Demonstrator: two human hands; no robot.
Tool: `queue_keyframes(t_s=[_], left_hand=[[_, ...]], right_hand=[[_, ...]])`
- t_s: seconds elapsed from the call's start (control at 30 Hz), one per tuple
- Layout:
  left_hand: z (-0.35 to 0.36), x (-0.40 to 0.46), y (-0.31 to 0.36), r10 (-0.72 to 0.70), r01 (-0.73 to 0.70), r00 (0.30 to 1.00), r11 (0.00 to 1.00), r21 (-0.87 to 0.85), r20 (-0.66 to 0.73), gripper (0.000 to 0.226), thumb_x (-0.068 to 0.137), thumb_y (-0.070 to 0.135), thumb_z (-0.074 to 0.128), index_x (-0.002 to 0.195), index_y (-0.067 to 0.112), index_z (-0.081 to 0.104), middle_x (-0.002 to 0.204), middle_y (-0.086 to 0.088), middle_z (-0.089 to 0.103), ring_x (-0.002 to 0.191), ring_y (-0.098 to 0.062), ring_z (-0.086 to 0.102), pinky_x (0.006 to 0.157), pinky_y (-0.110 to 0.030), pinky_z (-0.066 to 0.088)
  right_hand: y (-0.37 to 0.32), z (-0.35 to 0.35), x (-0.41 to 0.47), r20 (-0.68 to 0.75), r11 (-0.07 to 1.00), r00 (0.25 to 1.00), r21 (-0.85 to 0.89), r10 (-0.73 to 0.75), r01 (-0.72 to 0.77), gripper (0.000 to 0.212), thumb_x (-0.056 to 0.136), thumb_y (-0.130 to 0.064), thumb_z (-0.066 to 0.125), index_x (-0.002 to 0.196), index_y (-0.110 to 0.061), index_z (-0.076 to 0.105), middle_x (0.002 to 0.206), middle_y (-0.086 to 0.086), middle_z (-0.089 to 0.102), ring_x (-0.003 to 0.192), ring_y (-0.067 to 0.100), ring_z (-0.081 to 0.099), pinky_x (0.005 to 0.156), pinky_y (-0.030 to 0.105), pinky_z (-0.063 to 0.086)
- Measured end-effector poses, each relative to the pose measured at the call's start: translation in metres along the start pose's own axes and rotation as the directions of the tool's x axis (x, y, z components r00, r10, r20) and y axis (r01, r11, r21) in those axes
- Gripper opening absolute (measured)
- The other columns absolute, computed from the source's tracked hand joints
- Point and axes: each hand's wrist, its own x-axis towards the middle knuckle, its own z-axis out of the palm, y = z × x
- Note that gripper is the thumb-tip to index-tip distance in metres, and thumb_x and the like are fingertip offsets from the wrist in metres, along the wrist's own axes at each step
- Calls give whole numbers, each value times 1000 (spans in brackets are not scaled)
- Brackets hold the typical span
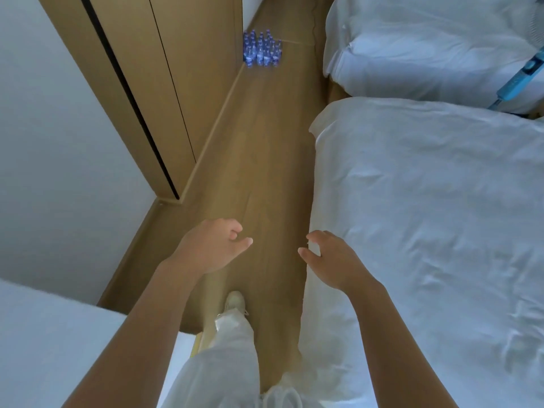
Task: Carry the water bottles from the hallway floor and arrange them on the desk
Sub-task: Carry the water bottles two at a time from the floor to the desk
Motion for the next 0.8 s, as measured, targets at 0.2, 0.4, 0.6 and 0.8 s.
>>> queue_keyframes(t_s=[0.2, 0.4, 0.6, 0.8], left_hand=[[-41, 133, 8, -4, 6, 998, 1000, -28, 56, 50, 90, 50, 52, 131, 22, 50, 126, 5, 59, 112, -11, 55, 98, -38, 44], [-108, 256, 13, 15, -13, 996, 1000, -21, 85, 49, 89, 49, 53, 129, 21, 52, 123, 5, 59, 111, -13, 56, 97, -40, 45], [-152, 354, 15, 24, -27, 994, 999, 26, 103, 48, 89, 50, 53, 128, 22, 52, 123, 5, 59, 111, -13, 56, 97, -41, 45], [-176, 457, 24, 12, -17, 994, 999, 47, 107, 49, 89, 49, 53, 129, 20, 52, 124, 3, 60, 110, -14, 56, 97, -40, 46]], right_hand=[[-1, -40, 123, -27, 999, 999, -25, 41, -42, 46, 96, -41, 43, 135, -16, 44, 134, 1, 51, 120, 19, 50, 97, 29, 39], [-22, -81, 244, -19, 995, 995, 21, 94, -94, 48, 96, -40, 45, 136, -15, 43, 136, 2, 48, 120, 19, 49, 97, 28, 38], [-33, -112, 345, -28, 991, 992, 67, 120, -118, 48, 95, -40, 46, 135, -14, 45, 134, 3, 50, 119, 20, 50, 94, 28, 40], [-21, -143, 450, -25, 989, 991, 80, 129, -127, 48, 94, -40, 48, 135, -14, 45, 134, 3, 50, 119, 19, 49, 96, 29, 39]])
